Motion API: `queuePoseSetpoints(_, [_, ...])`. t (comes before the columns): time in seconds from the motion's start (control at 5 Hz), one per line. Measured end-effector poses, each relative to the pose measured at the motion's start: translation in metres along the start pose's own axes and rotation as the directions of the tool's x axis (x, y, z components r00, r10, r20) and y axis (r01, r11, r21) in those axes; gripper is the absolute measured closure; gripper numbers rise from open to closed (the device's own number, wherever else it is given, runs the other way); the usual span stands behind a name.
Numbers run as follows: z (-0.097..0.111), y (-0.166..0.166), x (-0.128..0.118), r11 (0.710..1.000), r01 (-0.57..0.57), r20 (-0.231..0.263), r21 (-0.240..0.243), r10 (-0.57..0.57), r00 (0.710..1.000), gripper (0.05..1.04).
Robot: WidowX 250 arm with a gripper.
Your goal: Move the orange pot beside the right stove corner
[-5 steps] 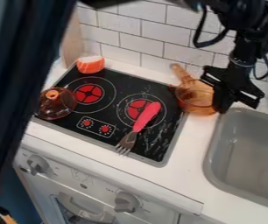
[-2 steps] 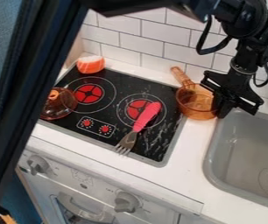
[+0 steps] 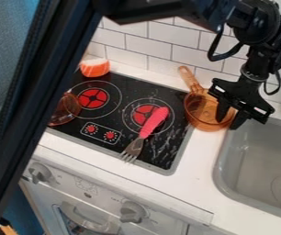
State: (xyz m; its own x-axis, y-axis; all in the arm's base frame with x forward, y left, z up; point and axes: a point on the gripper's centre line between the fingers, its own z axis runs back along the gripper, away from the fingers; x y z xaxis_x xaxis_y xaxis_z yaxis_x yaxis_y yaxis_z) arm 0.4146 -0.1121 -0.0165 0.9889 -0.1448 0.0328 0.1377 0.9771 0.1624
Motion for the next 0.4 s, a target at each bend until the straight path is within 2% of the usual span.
queuePoseSetpoints(0.2, [0.0004, 0.0012, -0.0023, 1.0, -0.002, -0.015, 0.007, 0.002, 1.0, 0.199])
queuePoseSetpoints(0.4, [0.0007, 0.0043, -0.0015, 1.0, -0.015, -0.018, 0.003, 0.015, 1.0, 0.073])
